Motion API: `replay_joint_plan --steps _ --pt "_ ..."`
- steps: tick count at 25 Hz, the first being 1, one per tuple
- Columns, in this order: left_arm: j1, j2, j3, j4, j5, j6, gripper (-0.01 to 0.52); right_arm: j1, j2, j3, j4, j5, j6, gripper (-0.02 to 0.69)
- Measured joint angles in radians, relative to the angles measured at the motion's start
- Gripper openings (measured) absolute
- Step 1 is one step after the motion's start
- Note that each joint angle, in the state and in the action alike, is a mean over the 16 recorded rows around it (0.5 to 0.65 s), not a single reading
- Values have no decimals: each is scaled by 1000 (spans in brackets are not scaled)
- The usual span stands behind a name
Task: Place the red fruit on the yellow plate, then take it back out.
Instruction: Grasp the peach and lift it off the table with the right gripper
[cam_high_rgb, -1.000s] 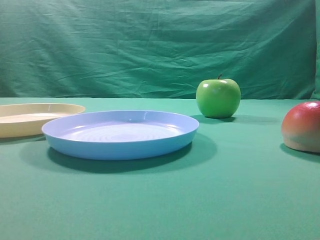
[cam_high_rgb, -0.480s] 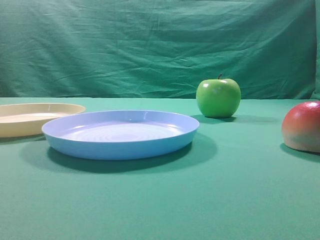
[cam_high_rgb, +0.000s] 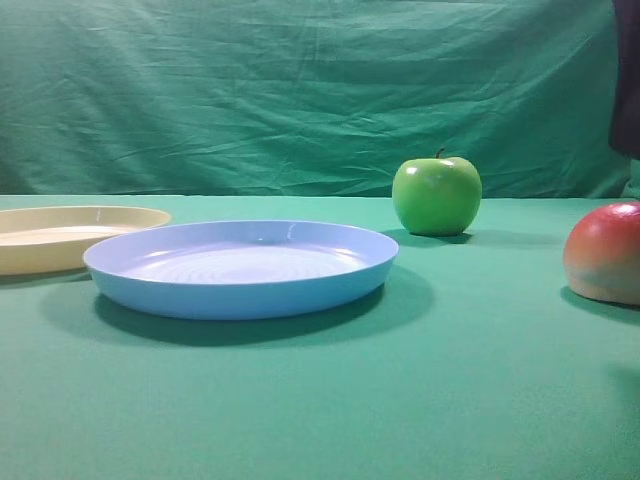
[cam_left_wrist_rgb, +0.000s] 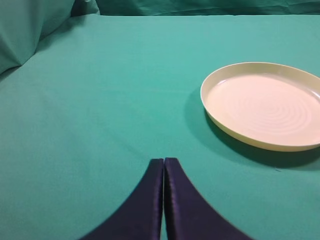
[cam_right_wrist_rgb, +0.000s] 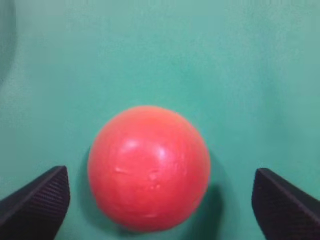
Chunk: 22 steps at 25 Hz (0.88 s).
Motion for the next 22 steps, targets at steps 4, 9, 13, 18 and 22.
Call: replay_joint_plan --steps 4,9,13,18,22 --pt "0 0 0 0 0 0 0 0 58 -1 3 -48 0 626" --pt "0 0 0 0 0 0 0 0 109 -5 8 -83 0 527" --pt "0 0 0 0 0 0 0 0 131 -32 10 -67 -2 416" --pt "0 0 0 0 0 0 0 5 145 -130 14 -1 -4 297" --pt "0 0 0 0 0 0 0 26 151 -255 19 61 -7 227"
